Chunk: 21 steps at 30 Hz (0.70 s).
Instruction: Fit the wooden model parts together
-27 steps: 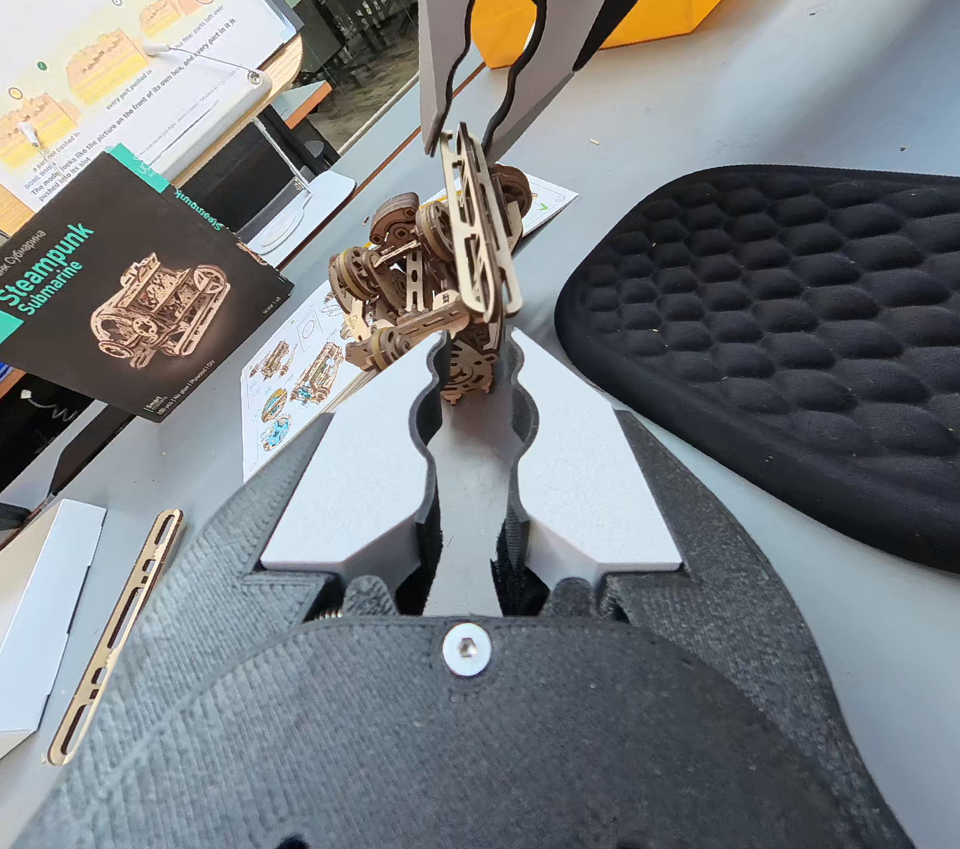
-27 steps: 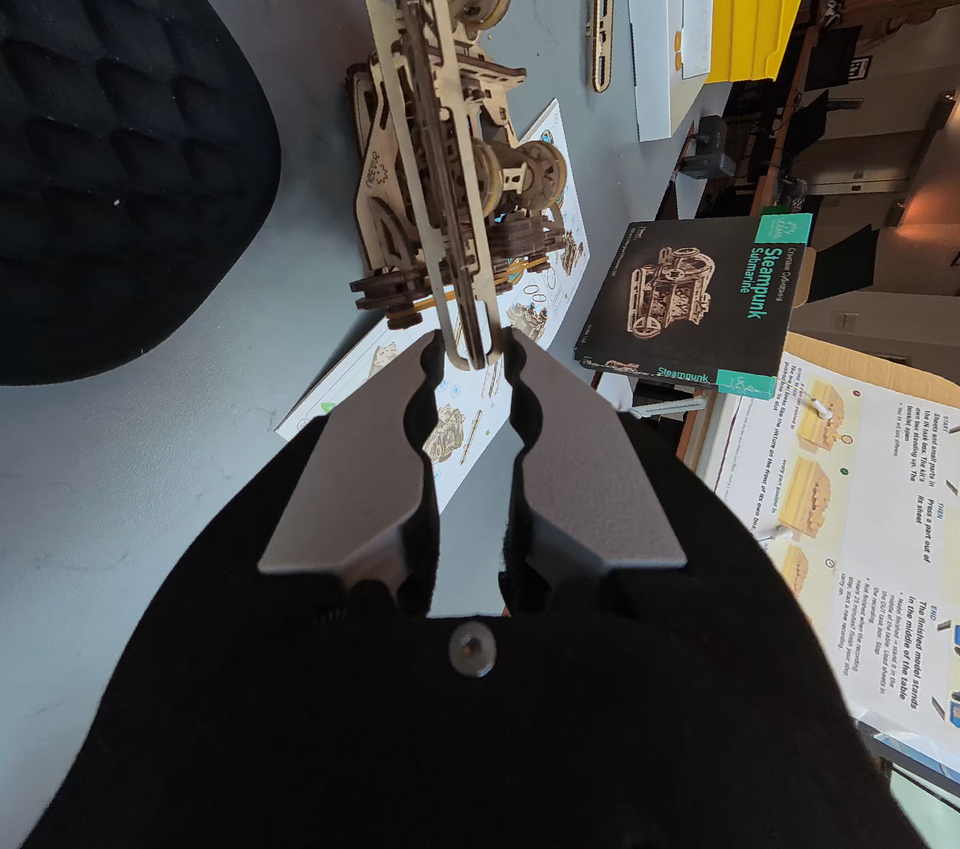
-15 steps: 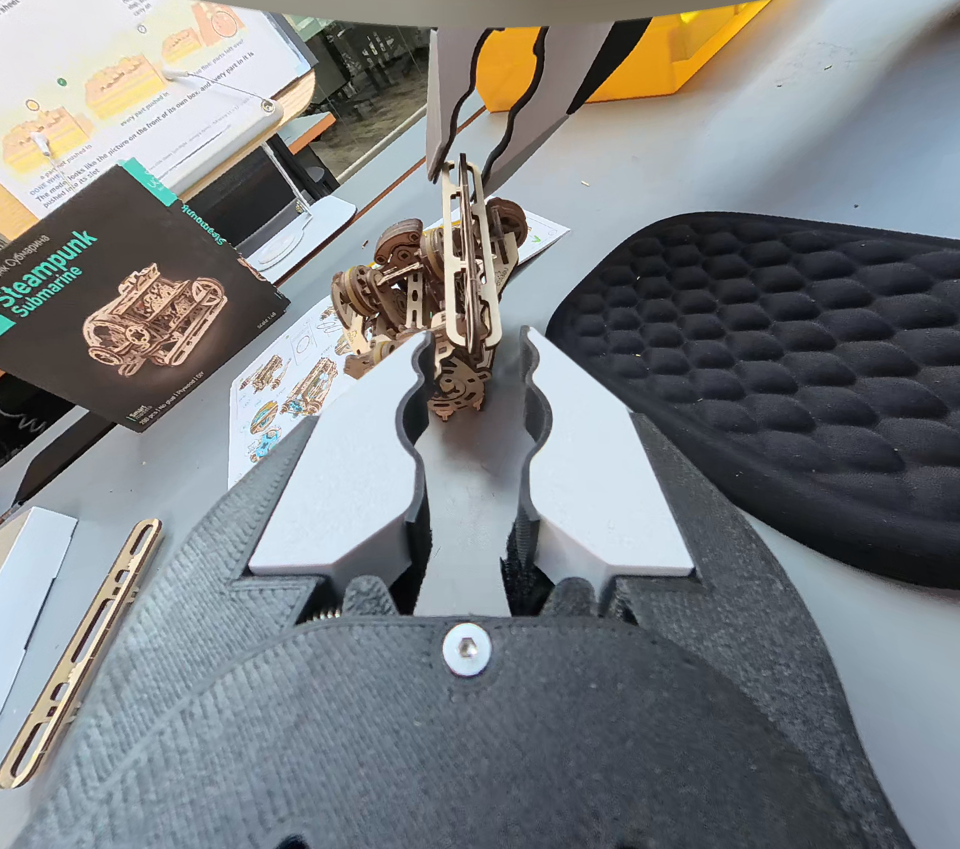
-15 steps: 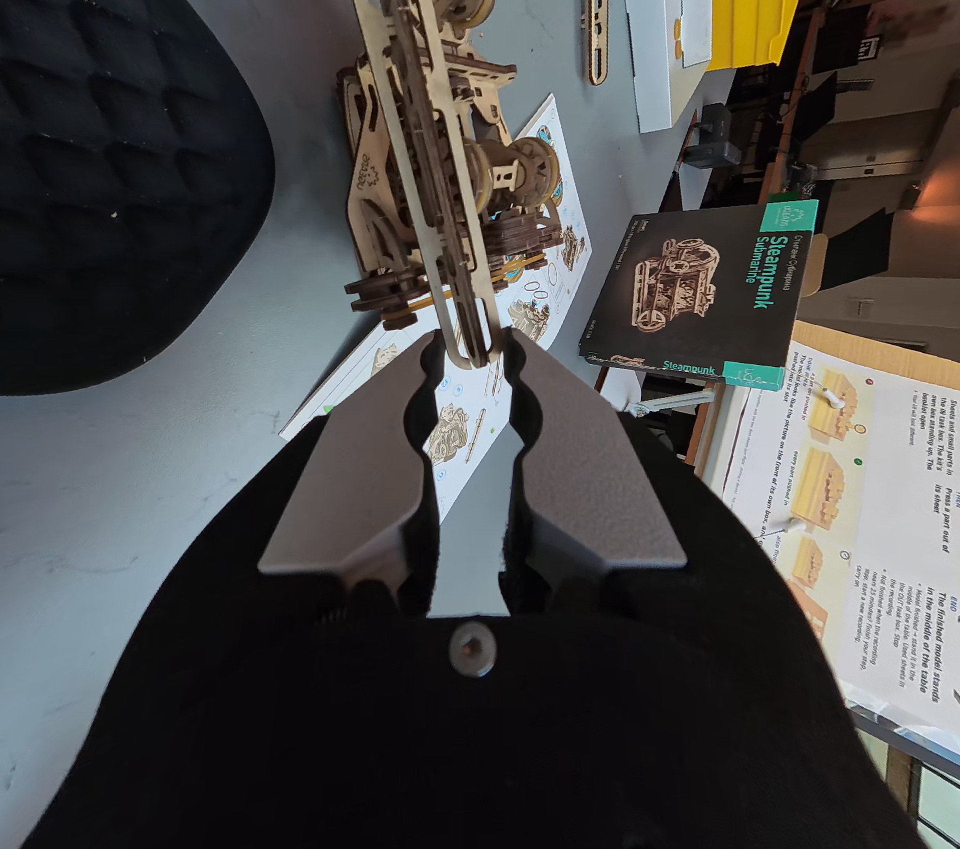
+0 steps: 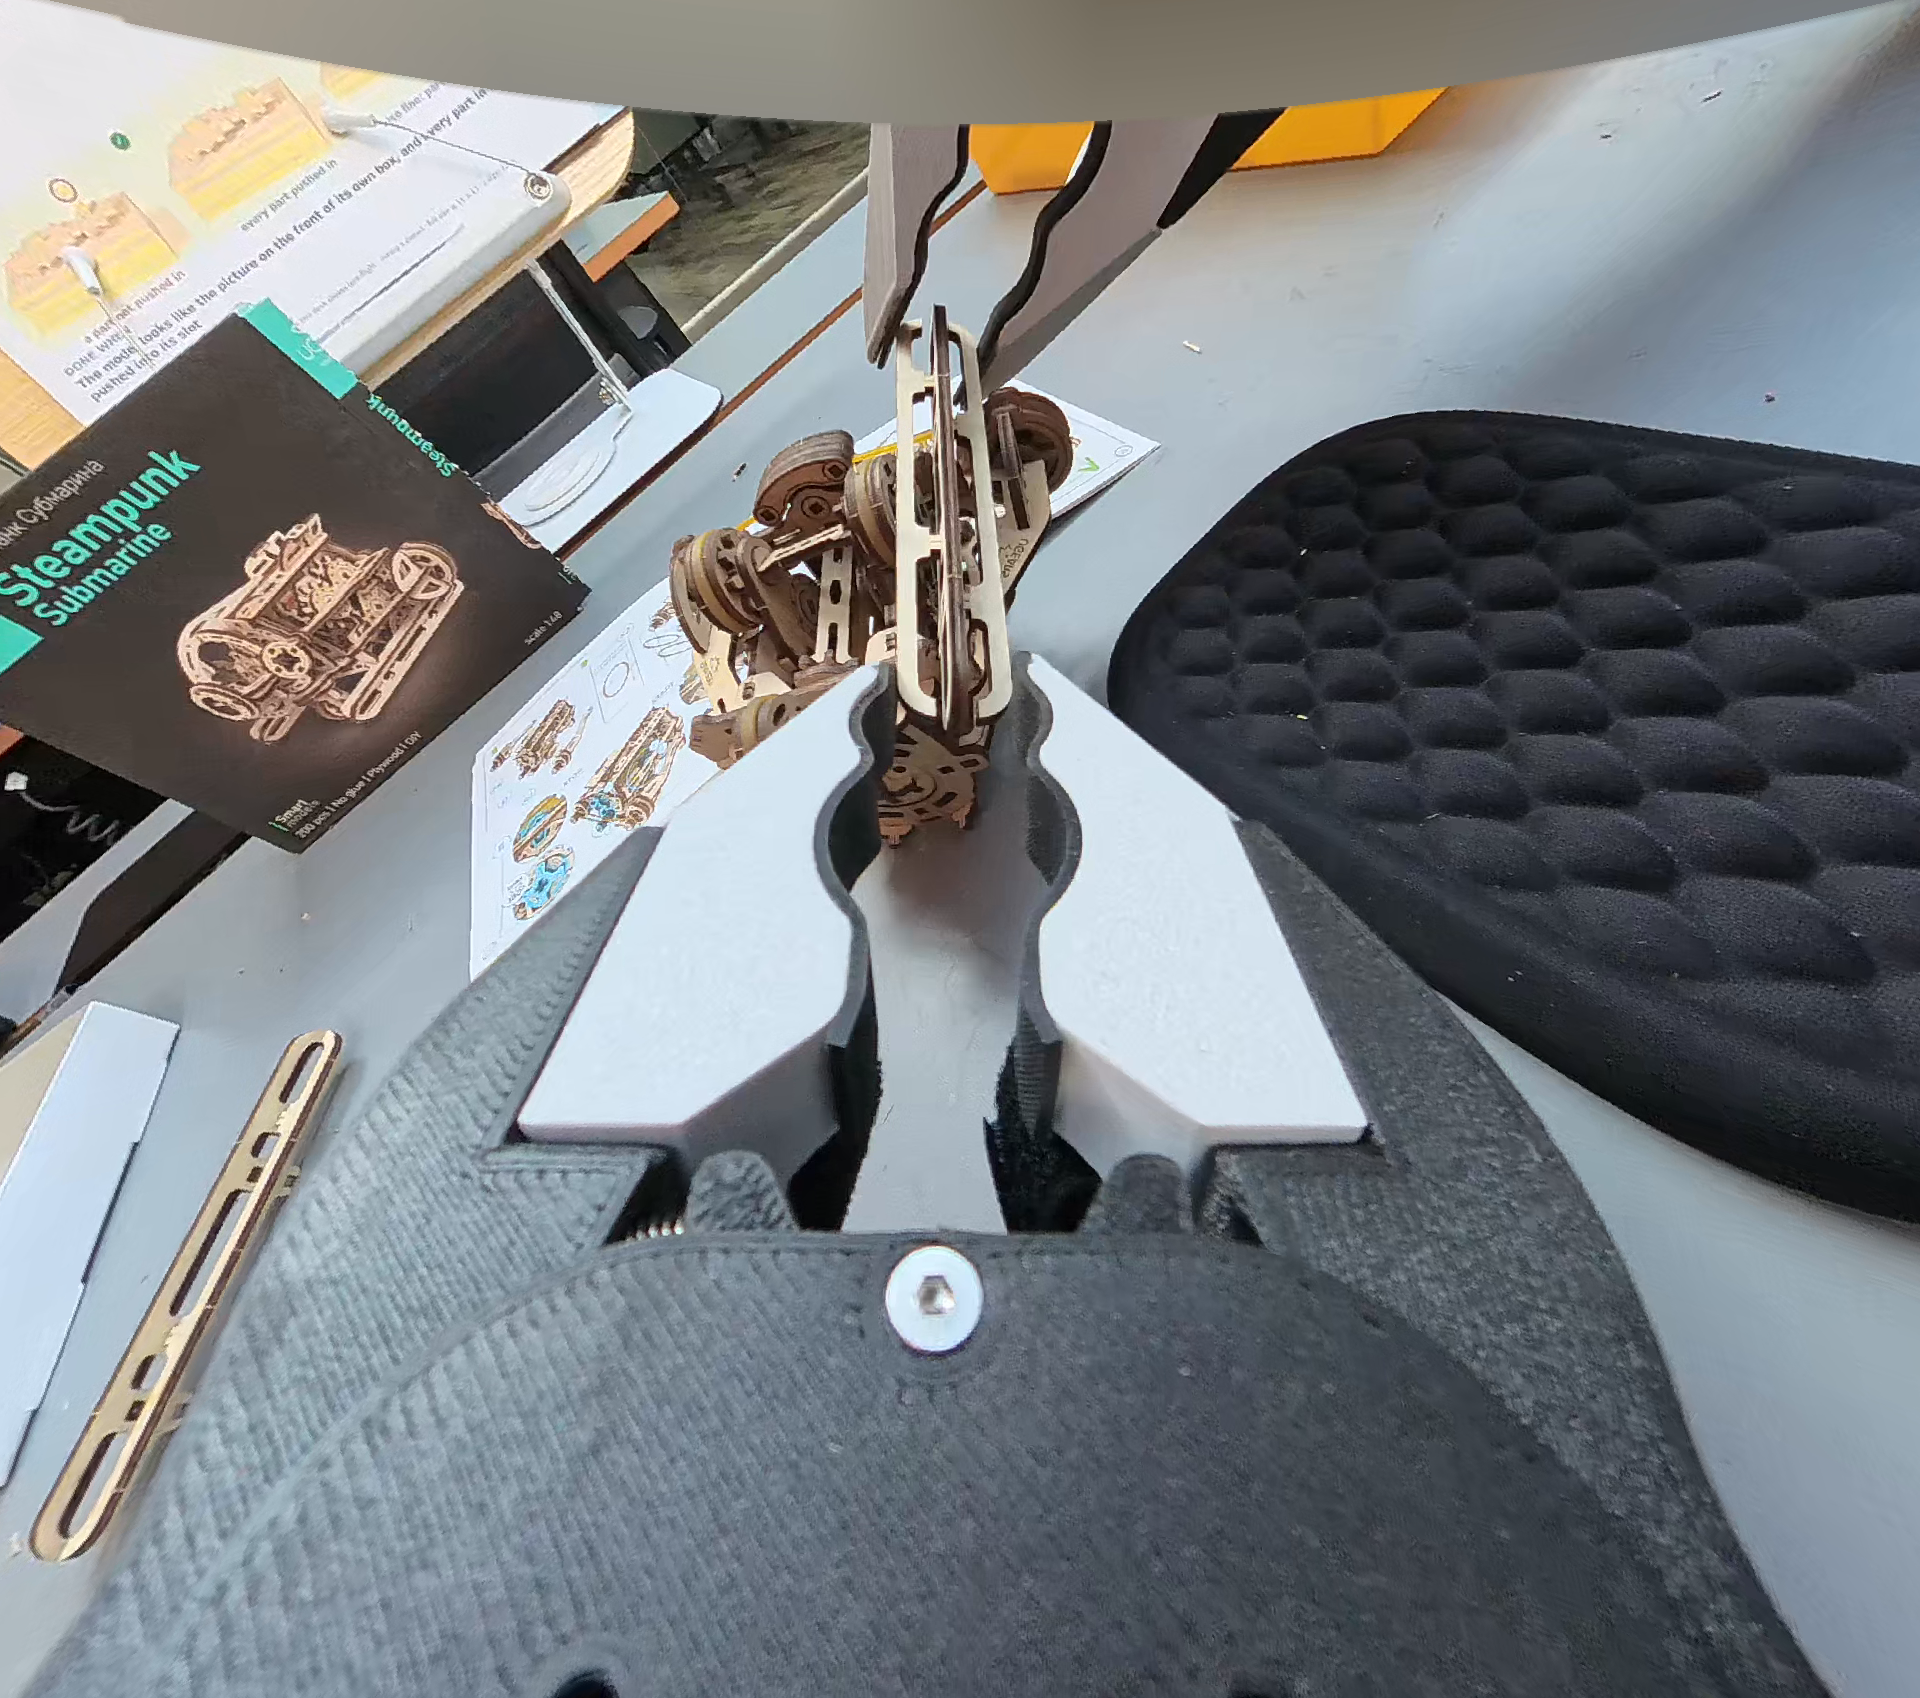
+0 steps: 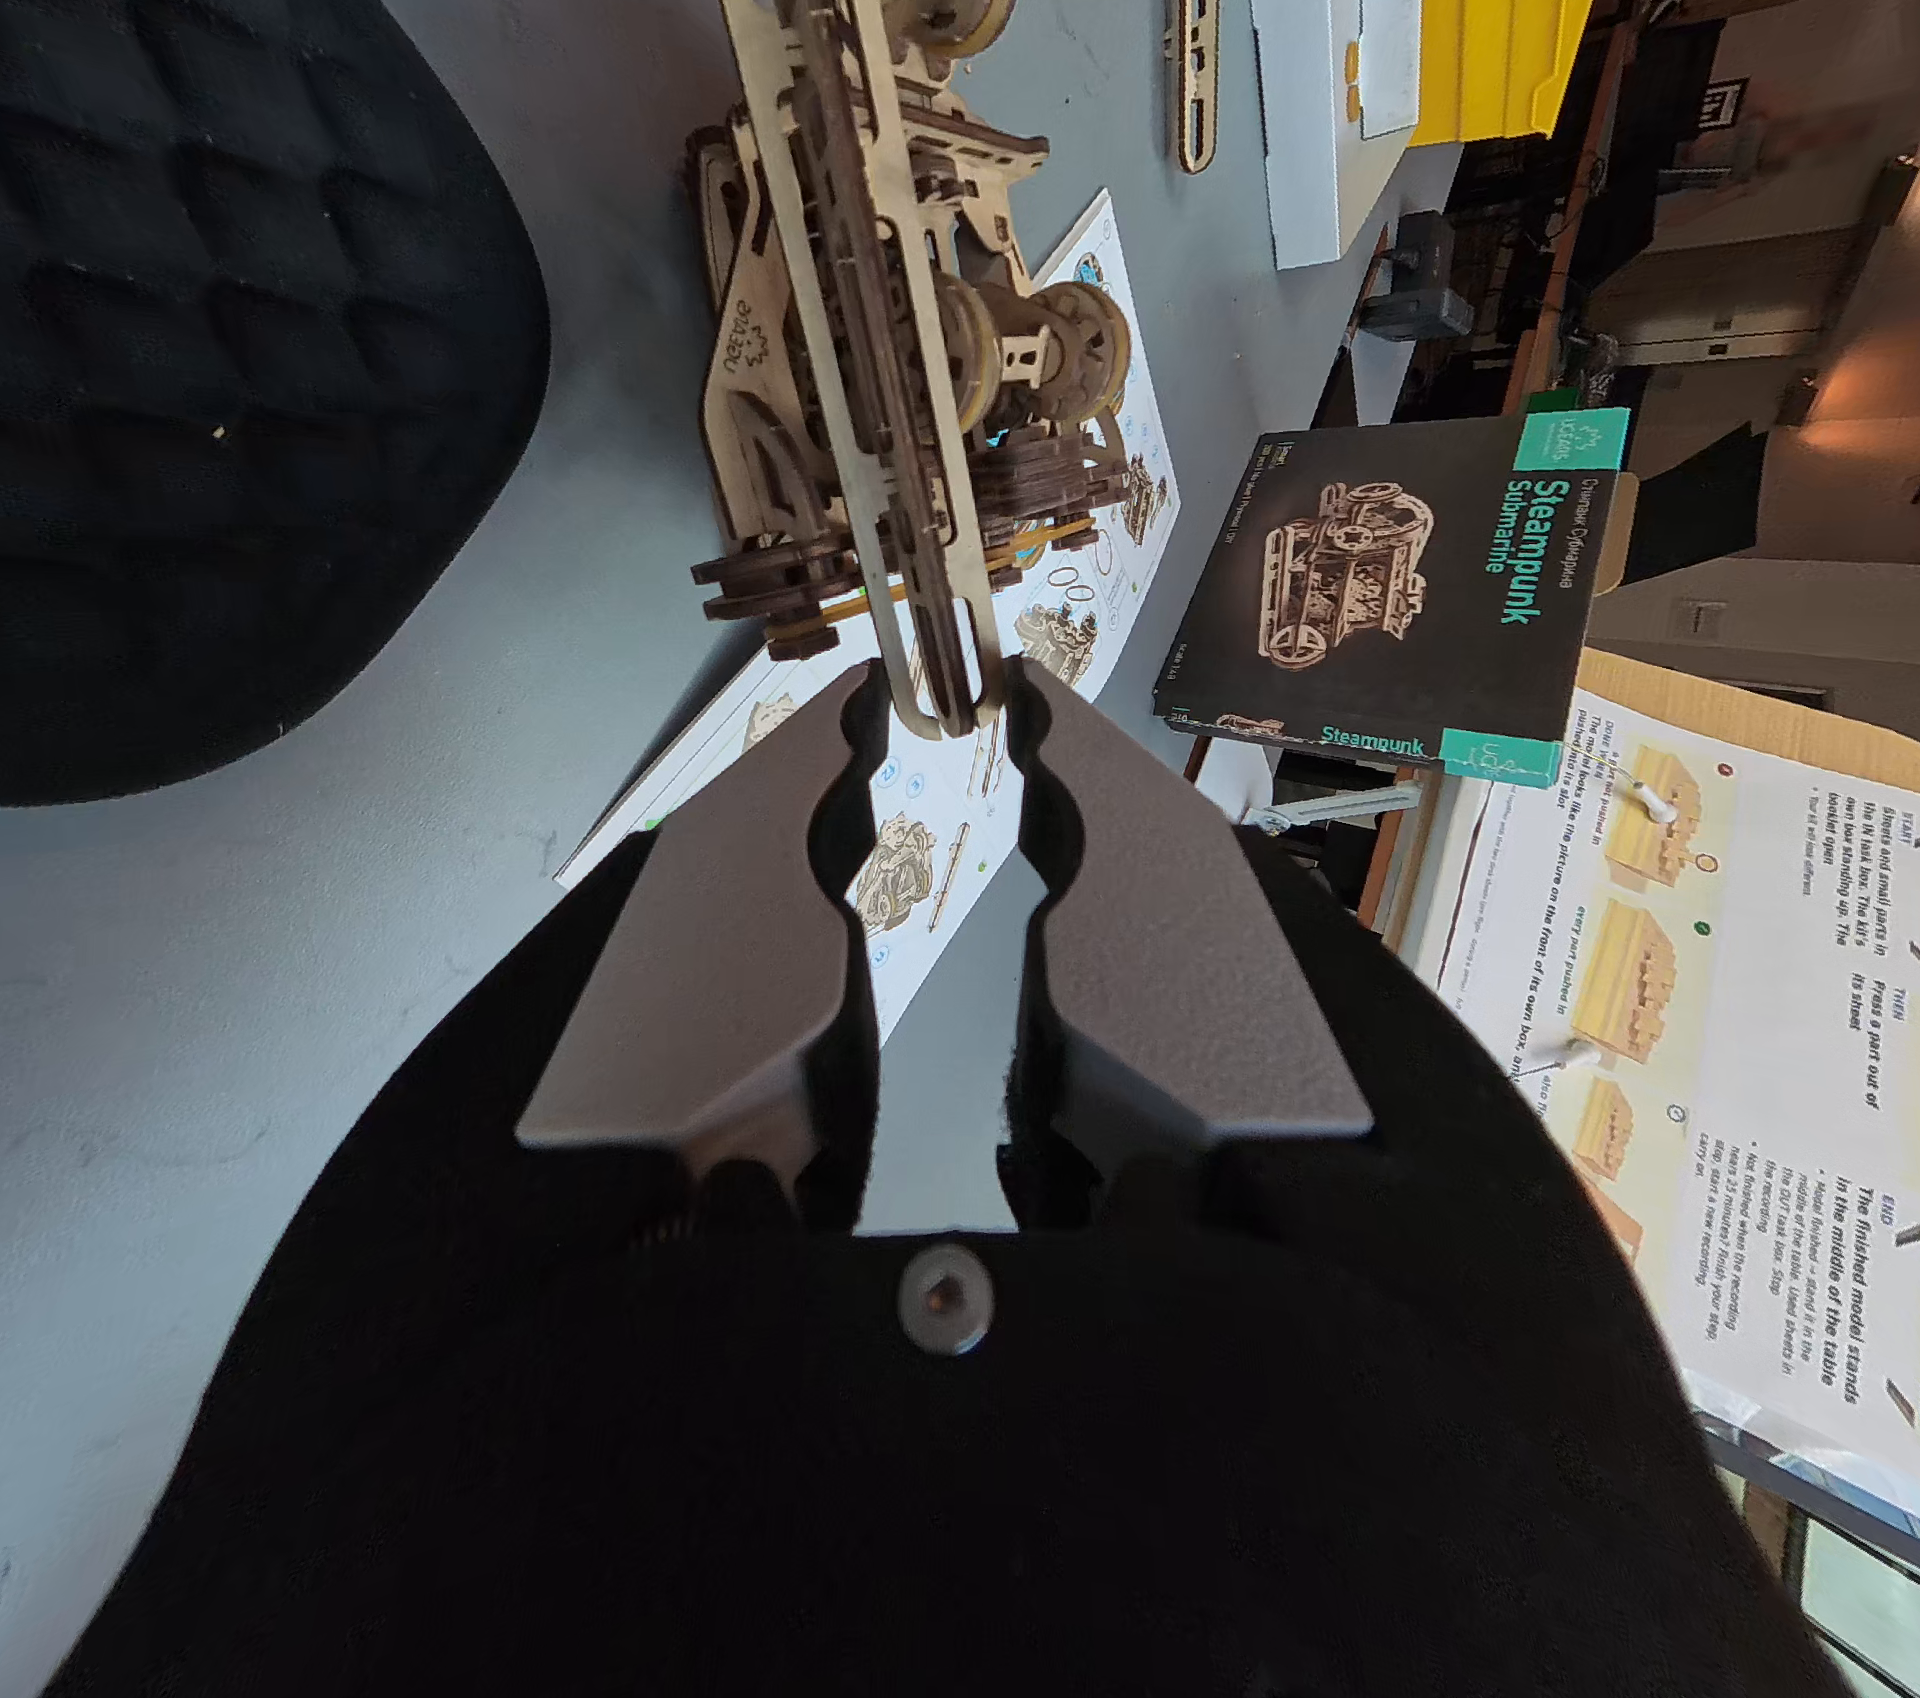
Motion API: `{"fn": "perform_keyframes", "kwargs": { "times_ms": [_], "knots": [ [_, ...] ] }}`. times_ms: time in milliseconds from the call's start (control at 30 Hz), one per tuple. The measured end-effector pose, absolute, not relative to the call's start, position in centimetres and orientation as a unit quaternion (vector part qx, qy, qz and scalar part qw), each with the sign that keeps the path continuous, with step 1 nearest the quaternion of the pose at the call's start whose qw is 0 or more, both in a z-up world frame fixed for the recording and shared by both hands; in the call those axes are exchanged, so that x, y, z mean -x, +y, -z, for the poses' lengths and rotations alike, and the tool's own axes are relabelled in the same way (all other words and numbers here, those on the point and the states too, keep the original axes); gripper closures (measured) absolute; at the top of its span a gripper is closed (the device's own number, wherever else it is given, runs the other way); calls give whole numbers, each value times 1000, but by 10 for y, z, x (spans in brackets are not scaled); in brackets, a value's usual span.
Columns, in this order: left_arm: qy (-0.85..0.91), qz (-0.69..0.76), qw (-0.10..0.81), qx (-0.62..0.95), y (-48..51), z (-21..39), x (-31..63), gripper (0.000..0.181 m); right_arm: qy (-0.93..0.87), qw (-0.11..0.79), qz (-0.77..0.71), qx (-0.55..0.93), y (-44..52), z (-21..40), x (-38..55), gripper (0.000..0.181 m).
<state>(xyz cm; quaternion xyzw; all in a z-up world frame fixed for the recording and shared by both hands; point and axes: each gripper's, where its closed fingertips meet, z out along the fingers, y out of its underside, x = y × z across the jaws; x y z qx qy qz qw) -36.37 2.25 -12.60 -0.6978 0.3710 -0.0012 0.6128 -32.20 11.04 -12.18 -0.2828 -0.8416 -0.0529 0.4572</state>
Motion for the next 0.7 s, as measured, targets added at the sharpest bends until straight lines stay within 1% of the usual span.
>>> {"fn": "perform_keyframes", "kwargs": {
  "times_ms": [700],
  "knots": [
    [366,-12,608,705,23,131,372,162,-843,462,58,270,104,122,322,161]
  ]
}}
